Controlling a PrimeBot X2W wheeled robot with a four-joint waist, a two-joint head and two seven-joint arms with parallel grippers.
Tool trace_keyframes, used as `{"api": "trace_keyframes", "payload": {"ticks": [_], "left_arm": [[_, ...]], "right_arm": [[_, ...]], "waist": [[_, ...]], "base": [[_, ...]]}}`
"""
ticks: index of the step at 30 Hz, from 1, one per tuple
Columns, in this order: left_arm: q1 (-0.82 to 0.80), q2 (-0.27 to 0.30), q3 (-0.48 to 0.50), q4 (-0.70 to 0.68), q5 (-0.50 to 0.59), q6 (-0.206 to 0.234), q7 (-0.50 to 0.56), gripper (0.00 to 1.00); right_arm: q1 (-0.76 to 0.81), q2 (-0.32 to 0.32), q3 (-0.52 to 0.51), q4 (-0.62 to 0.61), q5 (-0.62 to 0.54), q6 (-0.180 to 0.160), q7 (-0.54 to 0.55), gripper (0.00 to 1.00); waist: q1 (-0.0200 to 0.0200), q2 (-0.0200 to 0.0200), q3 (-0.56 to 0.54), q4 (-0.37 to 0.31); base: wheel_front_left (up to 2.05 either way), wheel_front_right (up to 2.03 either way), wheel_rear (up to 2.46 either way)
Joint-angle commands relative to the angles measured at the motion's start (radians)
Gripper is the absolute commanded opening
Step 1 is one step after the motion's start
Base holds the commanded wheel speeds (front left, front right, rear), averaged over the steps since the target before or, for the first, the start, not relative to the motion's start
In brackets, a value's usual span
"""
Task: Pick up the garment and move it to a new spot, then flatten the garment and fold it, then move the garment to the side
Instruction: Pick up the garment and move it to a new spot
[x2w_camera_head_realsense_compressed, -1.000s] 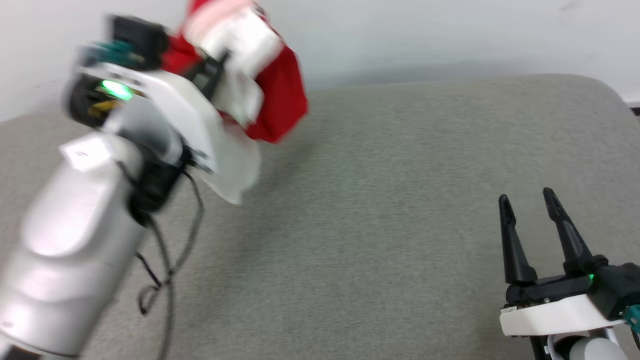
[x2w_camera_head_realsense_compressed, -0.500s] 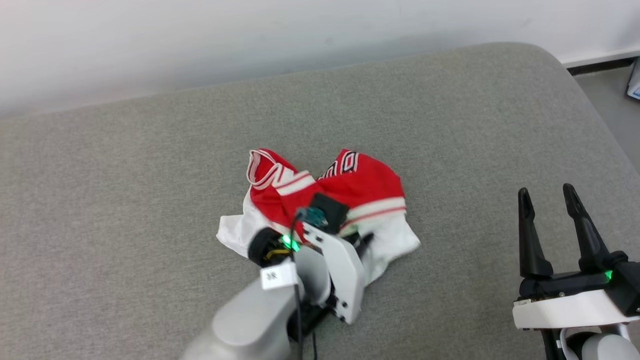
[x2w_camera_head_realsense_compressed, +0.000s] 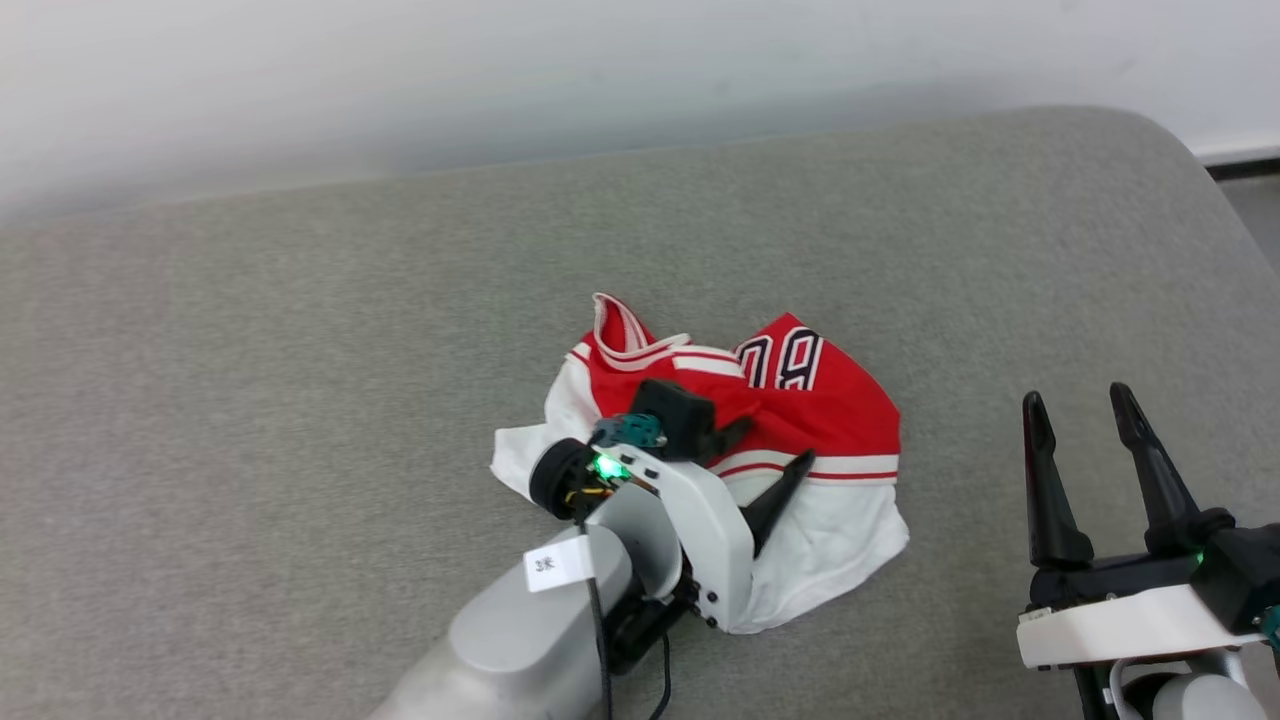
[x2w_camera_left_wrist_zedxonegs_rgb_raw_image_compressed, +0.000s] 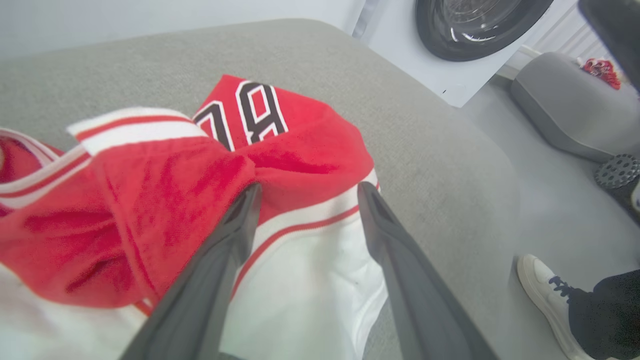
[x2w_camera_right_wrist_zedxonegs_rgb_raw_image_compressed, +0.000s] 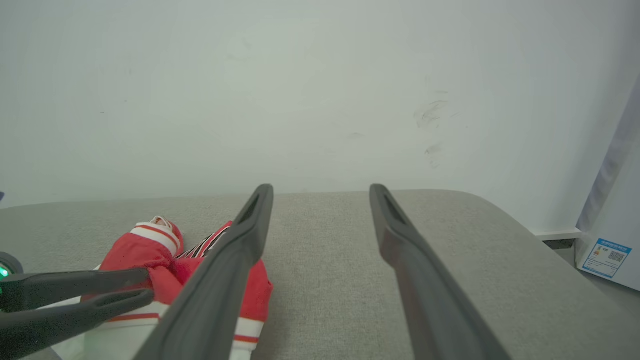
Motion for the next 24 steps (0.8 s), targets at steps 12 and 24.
{"api": "trace_keyframes", "payload": {"ticks": [12, 24], "left_arm": [[0.079, 0.229, 0.141, -0.153, -0.008, 0.061, -0.181, 1.0], [0.488, 0.318, 0.418, -0.476, 0.189, 0.167, -0.237, 1.0]], "right_arm": [[0.062, 0.002, -0.017, 0.027, -0.043, -0.001, -0.002, 1.0], [0.109, 0.002, -0.025, 0.03, -0.013, -0.001, -0.002, 1.0]], "waist": [[-0.0001, -0.0001, -0.136, 0.153], [-0.0001, -0.0001, -0.177, 0.164]], "base": [[0.0, 0.0, 0.0], [0.0, 0.0, 0.0]]}}
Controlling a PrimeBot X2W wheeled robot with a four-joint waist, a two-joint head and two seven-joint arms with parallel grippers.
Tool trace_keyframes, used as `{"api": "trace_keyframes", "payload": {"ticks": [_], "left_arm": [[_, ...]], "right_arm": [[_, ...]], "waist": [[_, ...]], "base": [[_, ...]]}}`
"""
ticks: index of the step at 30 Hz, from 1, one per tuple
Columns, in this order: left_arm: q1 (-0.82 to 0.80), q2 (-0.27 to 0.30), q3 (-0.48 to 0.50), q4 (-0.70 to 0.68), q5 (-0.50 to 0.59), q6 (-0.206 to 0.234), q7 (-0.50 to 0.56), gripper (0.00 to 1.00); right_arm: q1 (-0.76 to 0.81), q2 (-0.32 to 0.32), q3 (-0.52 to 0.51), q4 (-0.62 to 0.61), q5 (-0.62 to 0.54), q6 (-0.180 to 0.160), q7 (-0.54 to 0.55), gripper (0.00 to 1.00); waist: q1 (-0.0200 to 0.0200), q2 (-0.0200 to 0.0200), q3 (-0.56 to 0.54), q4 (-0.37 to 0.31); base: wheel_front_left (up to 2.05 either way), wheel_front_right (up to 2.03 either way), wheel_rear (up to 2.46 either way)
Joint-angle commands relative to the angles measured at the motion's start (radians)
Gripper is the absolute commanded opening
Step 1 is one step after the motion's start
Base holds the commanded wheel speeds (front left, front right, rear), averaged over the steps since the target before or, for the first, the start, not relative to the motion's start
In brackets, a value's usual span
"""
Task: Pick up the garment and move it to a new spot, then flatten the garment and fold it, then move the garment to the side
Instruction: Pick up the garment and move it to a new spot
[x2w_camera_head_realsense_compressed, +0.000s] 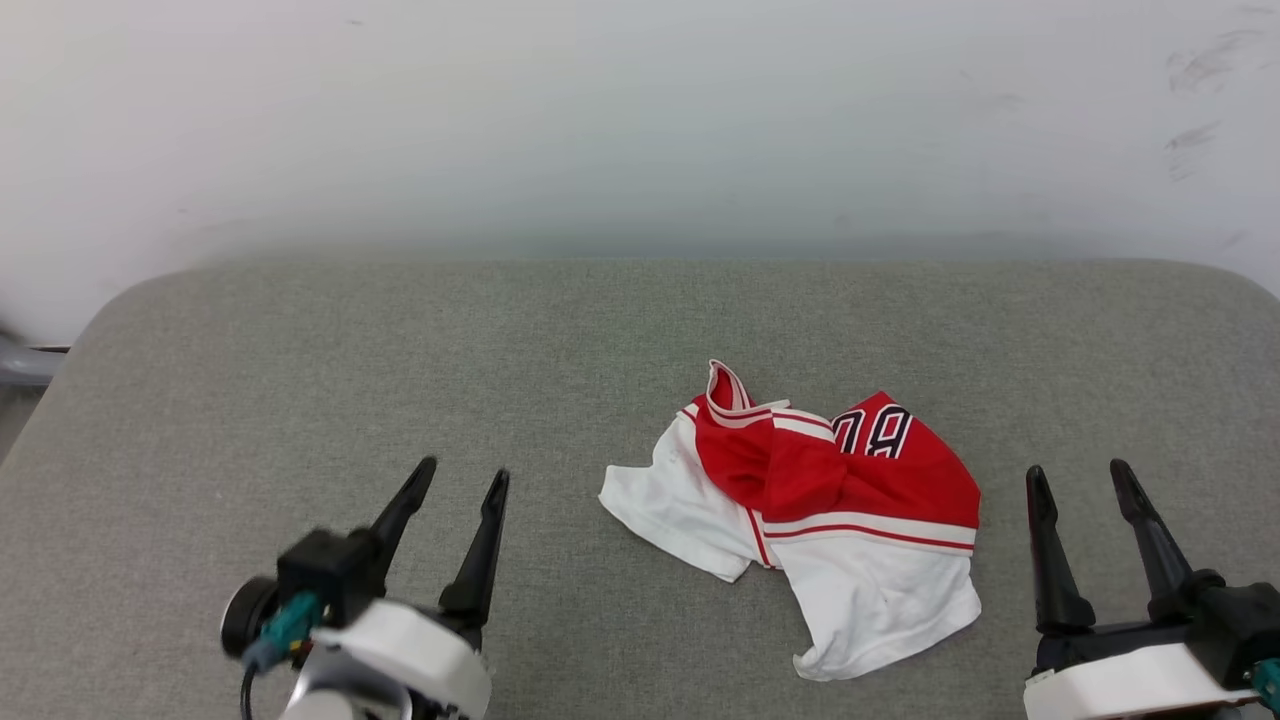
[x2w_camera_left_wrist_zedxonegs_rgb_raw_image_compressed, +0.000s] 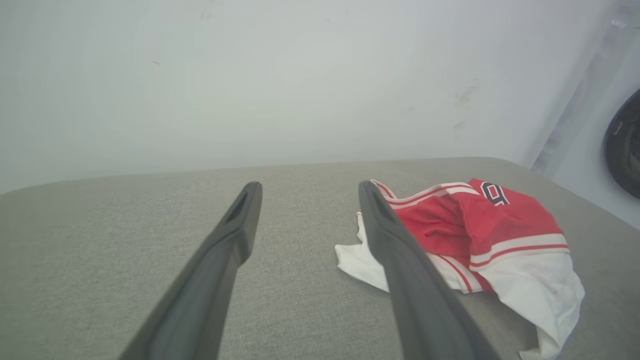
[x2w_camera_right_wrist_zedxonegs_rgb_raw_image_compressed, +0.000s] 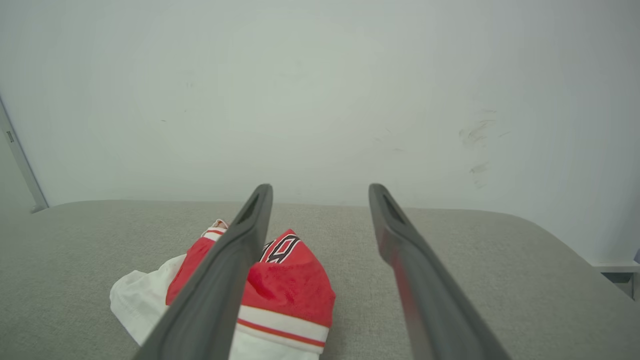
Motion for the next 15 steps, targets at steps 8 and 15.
{"api": "trace_keyframes", "payload": {"ticks": [8, 15], "left_arm": [[0.251, -0.147, 0.232, -0.138, 0.213, -0.076, -0.002, 1.0], [0.281, -0.235, 0.336, -0.123, 0.303, -0.166, -0.002, 1.0]], "right_arm": [[0.032, 0.002, 0.012, 0.012, 0.011, -0.001, -0.002, 1.0], [0.03, 0.002, 0.024, 0.021, 0.012, -0.001, -0.002, 1.0]], "waist": [[0.0, 0.0, -0.014, -0.01], [0.0, 0.0, -0.016, -0.014]], "base": [[0.0, 0.0, 0.0], [0.0, 0.0, 0.0]]}}
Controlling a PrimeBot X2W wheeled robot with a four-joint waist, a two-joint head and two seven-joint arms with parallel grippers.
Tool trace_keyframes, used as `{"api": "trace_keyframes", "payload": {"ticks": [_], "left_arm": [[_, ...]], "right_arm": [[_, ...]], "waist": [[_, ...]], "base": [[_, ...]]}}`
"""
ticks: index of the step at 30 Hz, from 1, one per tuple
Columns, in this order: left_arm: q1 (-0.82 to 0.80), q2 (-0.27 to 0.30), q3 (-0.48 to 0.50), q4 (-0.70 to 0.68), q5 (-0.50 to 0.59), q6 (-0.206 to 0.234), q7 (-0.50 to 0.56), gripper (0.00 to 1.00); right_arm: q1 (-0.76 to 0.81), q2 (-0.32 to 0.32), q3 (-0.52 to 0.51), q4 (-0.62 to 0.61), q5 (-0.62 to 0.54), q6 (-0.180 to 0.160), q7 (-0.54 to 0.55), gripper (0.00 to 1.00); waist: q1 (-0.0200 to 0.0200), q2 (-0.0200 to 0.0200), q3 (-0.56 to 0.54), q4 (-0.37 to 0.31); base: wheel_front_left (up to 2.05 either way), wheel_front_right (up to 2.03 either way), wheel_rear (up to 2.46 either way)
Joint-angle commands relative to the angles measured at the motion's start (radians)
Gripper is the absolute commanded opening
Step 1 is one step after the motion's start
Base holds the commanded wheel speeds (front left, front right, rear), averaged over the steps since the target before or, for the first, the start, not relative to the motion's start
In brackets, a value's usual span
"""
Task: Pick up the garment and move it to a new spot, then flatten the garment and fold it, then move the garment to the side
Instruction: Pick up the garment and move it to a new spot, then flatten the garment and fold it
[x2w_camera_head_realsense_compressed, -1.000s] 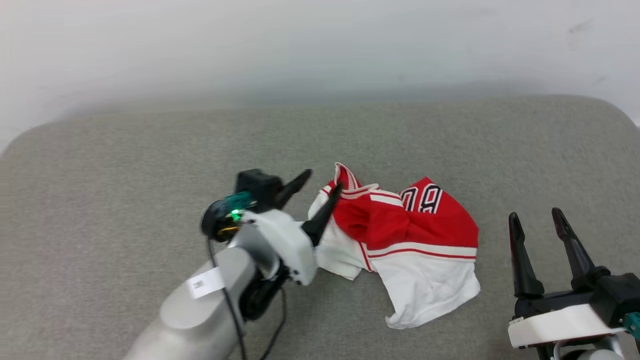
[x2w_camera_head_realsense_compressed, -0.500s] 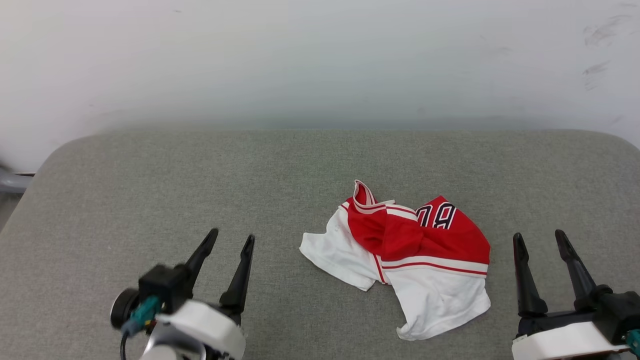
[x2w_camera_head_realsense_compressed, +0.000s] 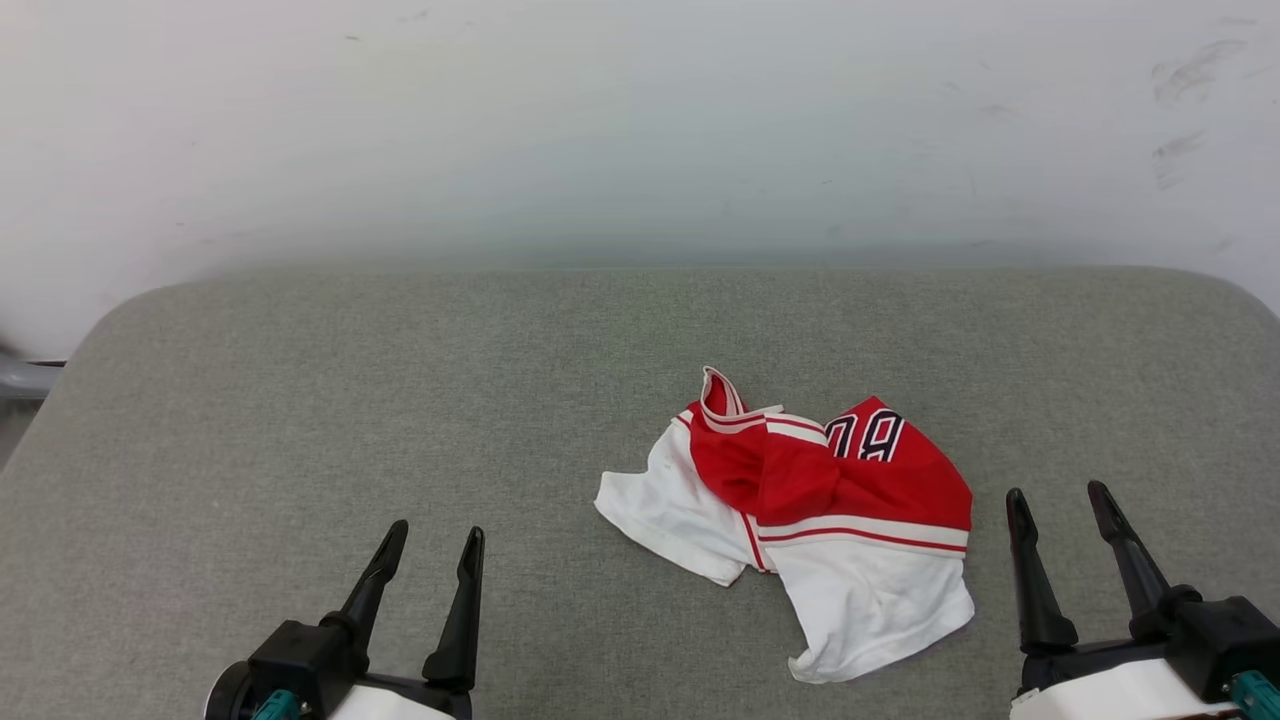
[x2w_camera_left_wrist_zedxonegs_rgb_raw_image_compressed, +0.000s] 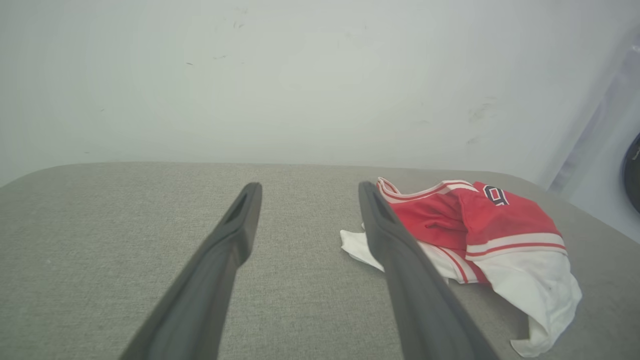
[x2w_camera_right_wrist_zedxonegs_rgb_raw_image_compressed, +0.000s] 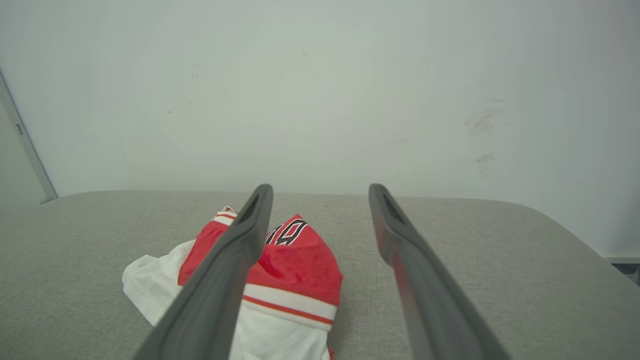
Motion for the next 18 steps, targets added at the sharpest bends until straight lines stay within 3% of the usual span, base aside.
{"api": "trace_keyframes", "payload": {"ticks": [1, 12, 18], "left_arm": [[0.003, -0.014, 0.017, 0.003, 0.017, -0.018, -0.002, 1.0], [-0.004, -0.055, 0.057, 0.004, 0.061, -0.047, -0.002, 1.0], [-0.011, -0.062, 0.044, 0.004, 0.064, -0.05, -0.002, 1.0]], "right_arm": [[0.006, 0.002, 0.004, 0.001, 0.009, -0.001, -0.002, 1.0], [0.005, 0.002, 0.011, 0.006, -0.001, -0.001, -0.002, 1.0], [0.015, -0.01, 0.096, 0.048, -0.048, -0.001, 0.011, 1.0]], "waist": [[0.0001, 0.0, 0.0, -0.002], [0.0001, 0.0, 0.007, -0.008], [0.0001, 0.0, 0.019, -0.002]], "base": [[0.0, 0.0, 0.0], [0.0, 0.0, 0.0], [0.0, 0.0, 0.0]]}}
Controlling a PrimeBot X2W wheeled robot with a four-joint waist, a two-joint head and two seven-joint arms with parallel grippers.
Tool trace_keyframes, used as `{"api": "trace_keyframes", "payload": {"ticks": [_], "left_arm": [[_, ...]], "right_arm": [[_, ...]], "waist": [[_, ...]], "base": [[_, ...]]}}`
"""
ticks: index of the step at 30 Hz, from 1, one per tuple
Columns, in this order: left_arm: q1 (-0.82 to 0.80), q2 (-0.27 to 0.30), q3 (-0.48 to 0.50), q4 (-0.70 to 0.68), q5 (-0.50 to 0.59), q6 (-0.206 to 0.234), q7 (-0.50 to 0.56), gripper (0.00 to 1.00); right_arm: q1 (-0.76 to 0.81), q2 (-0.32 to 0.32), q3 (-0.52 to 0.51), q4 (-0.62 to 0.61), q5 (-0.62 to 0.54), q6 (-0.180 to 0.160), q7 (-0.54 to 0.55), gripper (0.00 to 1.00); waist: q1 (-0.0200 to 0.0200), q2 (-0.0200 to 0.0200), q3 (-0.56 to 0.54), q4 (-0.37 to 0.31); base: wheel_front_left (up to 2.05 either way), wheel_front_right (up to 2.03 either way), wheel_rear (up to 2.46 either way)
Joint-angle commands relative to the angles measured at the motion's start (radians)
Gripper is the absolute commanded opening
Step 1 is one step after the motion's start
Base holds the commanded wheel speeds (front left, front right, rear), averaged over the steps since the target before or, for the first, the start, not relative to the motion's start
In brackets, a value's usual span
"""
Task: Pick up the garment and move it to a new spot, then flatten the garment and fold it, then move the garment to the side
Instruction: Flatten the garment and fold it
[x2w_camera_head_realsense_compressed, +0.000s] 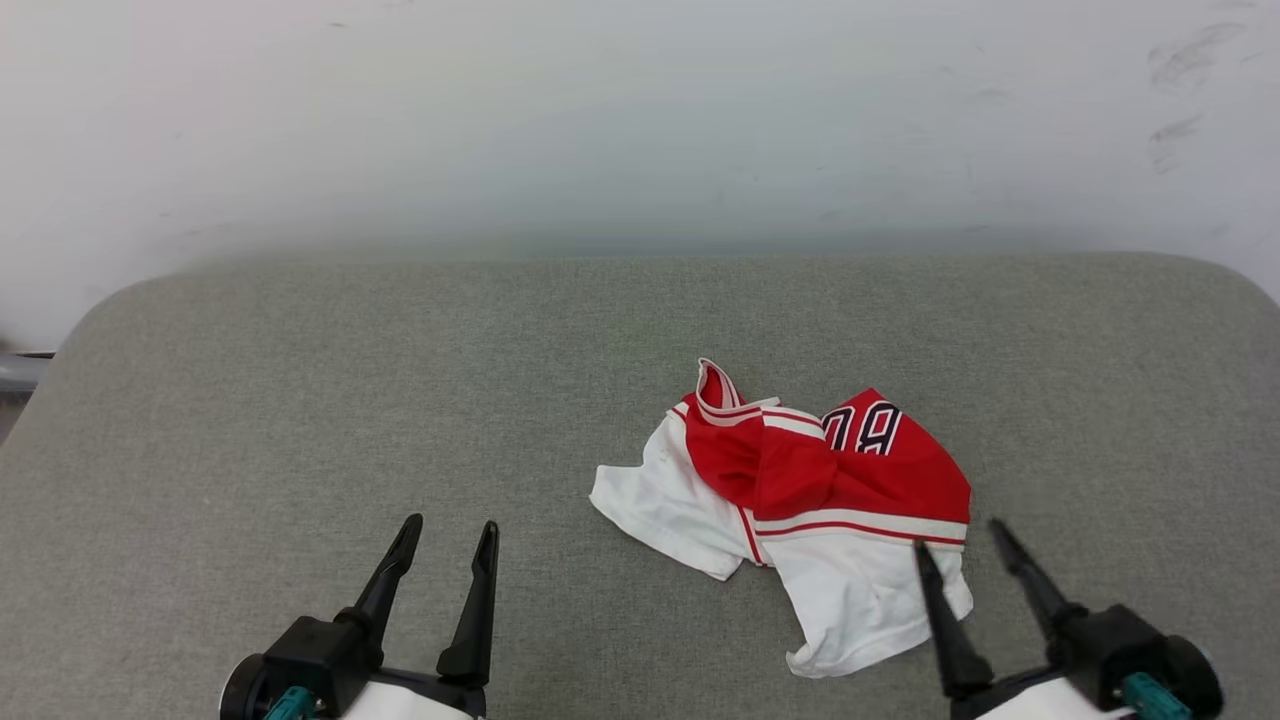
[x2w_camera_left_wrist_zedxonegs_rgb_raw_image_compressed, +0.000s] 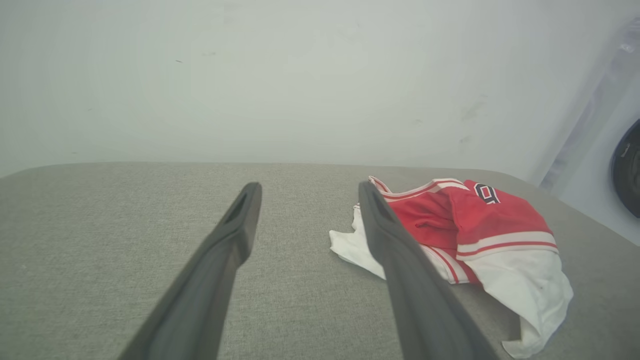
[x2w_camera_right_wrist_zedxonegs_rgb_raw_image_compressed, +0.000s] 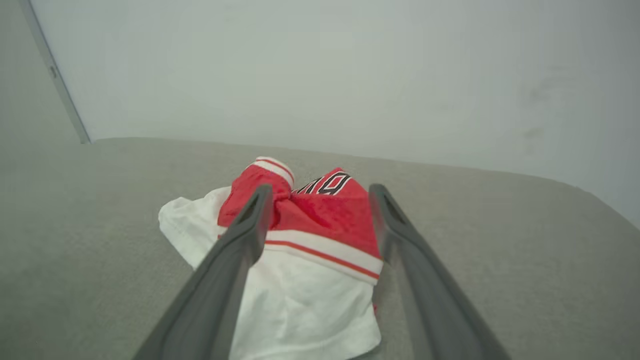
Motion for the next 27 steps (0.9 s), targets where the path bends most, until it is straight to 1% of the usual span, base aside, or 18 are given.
{"api": "trace_keyframes", "payload": {"ticks": [1, 3, 4, 8, 10, 11, 12, 13, 17, 20, 24, 27], "left_arm": [[-0.009, 0.001, -0.001, -0.001, -0.001, -0.002, -0.003, 1.0], [-0.011, 0.004, -0.005, 0.002, -0.005, -0.002, -0.002, 1.0], [-0.012, 0.004, -0.008, 0.002, -0.006, -0.002, -0.002, 1.0], [-0.022, 0.006, -0.019, 0.006, -0.009, -0.002, -0.003, 1.0], [-0.031, 0.007, -0.026, 0.008, -0.01, -0.002, -0.002, 1.0], [-0.036, 0.007, -0.029, 0.01, -0.011, -0.002, -0.002, 1.0], [-0.047, 0.005, -0.034, 0.013, -0.016, -0.002, -0.003, 1.0], [-0.053, 0.005, -0.038, 0.016, -0.018, -0.002, -0.003, 1.0], [-0.07, 0.005, -0.046, 0.021, -0.018, -0.002, -0.003, 1.0], [-0.084, 0.005, -0.051, 0.023, -0.015, -0.002, -0.002, 1.0], [-0.095, 0.001, -0.061, 0.025, -0.014, -0.002, -0.002, 1.0], [-0.103, -0.002, -0.062, 0.025, -0.014, -0.002, -0.002, 1.0]], "right_arm": [[0.004, -0.016, 0.028, 0.008, 0.01, -0.001, 0.023, 1.0], [-0.013, -0.053, 0.09, 0.02, 0.046, -0.001, 0.109, 1.0], [-0.02, -0.076, 0.127, 0.021, 0.071, -0.001, 0.17, 1.0], [-0.053, -0.177, 0.252, -0.007, 0.163, -0.001, 0.453, 1.0], [-0.068, -0.213, 0.3, -0.036, 0.225, -0.001, 0.589, 1.0], [-0.079, -0.22, 0.31, -0.048, 0.264, -0.001, 0.649, 1.0], [-0.106, -0.254, 0.331, -0.067, 0.299, -0.001, 0.757, 1.0], [-0.119, -0.265, 0.344, -0.073, 0.309, -0.001, 0.803, 1.0], [-0.162, -0.266, 0.353, -0.061, 0.336, -0.001, 0.961, 1.0], [-0.2, -0.268, 0.363, -0.048, 0.331, -0.001, 1.046, 1.0], [-0.237, -0.286, 0.378, -0.022, 0.304, -0.001, 1.085, 1.0], [-0.249, -0.286, 0.388, 0.009, 0.299, -0.001, 1.104, 1.0]], "waist": [[0.0001, 0.0, 0.005, 0.003], [0.0001, 0.0, 0.011, 0.007], [0.0001, 0.0, 0.014, 0.009], [0.0001, 0.0, 0.032, 0.025], [0.0001, 0.0, 0.046, 0.037], [0.0001, 0.0, 0.053, 0.043], [0.0001, 0.0, 0.067, 0.057], [0.0001, 0.0, 0.074, 0.065], [0.0001, 0.0, 0.099, 0.097], [0.0001, 0.0, 0.116, 0.121], [0.0001, 0.0, 0.135, 0.151], [0.0001, 0.0, 0.147, 0.166]], "base": [[0.0, 0.0, 0.0], [0.0, 0.0, 0.0], [0.0, 0.0, 0.0], [0.0, 0.0, 0.0], [0.0, 0.0, 0.0], [0.0, 0.0, 0.0], [0.0, 0.0, 0.0], [0.0, 0.0, 0.0], [0.0, 0.0, 0.0], [0.0, 0.0, 0.0], [0.0, 0.0, 0.0], [0.0, 0.0, 0.0]]}}
